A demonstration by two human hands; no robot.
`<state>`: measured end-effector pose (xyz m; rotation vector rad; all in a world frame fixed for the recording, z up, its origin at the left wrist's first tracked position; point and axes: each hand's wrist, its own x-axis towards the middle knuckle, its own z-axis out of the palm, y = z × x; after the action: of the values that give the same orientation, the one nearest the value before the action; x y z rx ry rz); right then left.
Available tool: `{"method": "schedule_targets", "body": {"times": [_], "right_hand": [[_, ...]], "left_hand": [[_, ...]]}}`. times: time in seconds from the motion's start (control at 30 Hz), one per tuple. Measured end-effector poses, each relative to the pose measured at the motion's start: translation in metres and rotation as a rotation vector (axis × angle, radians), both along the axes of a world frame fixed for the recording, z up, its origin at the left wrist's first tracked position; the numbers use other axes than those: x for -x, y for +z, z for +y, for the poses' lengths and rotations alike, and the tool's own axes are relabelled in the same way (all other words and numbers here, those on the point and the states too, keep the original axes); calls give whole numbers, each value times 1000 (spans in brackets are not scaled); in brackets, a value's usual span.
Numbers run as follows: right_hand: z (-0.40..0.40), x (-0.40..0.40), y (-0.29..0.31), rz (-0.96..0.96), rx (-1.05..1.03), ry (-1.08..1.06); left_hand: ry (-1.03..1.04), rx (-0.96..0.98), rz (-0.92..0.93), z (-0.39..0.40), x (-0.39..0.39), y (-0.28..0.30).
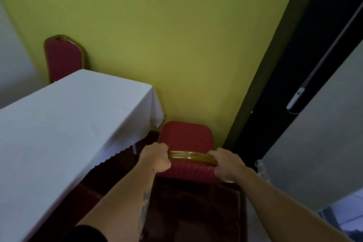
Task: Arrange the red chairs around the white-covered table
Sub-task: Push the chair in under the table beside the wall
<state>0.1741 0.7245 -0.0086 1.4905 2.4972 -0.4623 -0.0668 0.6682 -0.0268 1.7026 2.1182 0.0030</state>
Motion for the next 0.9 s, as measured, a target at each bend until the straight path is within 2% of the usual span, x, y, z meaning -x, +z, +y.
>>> {"method": "schedule_targets", "body": {"times": [0.2,0.43,0.9], "right_hand": [[13,-3,-1,6,122,82],[28,-8,7,-1,56,204],[33,-59,-5,129,127,348]], "left_hand": [[-1,-28,47,-5,-7,-2],[10,-33,109,-1,-19,11],[115,36,138,-15,-78,11]]}}
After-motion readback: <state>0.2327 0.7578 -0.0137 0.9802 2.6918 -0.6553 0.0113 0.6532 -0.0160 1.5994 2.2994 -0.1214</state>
